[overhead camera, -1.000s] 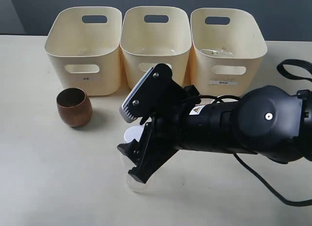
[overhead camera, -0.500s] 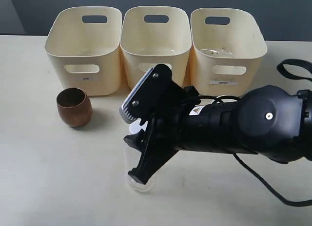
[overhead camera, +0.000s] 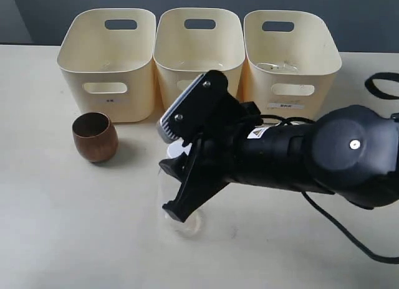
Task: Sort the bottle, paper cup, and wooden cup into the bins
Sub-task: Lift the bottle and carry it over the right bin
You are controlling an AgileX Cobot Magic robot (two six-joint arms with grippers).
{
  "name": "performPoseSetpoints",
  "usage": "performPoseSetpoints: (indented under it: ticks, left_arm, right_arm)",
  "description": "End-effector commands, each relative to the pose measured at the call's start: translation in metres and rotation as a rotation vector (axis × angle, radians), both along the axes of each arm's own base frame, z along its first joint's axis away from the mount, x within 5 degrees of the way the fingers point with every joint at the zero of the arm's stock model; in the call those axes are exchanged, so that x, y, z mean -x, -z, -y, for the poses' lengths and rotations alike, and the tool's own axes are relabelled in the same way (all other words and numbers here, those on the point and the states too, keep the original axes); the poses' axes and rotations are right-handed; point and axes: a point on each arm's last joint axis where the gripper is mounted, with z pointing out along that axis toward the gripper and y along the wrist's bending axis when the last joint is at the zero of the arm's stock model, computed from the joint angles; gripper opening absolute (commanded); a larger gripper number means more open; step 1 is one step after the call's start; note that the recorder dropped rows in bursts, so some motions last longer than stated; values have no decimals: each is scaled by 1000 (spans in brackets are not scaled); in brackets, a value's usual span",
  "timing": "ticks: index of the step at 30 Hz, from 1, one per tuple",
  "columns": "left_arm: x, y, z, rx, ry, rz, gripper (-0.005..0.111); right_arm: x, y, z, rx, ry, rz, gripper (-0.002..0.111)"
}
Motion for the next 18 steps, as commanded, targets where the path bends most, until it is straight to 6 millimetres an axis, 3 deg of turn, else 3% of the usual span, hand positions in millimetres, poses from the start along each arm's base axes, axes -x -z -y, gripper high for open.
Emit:
performPoseSetpoints:
  ticks: [1,6,11,18]
  left_arm:
    - [0,0,0,3,-2,2,0]
    - [0,0,0,3,-2,2,0]
    - [0,0,0,3,-2,2,0]
    - [0,0,0,3,-2,2,0]
  right_arm:
    - [3,-30,7,-87,30,81,-1]
    - [-9,-66,29,-212,266,275,-1]
    - [-23,-86,53,-261,545,481,-1]
    - [-29,-106,74,-291,772,678,-1]
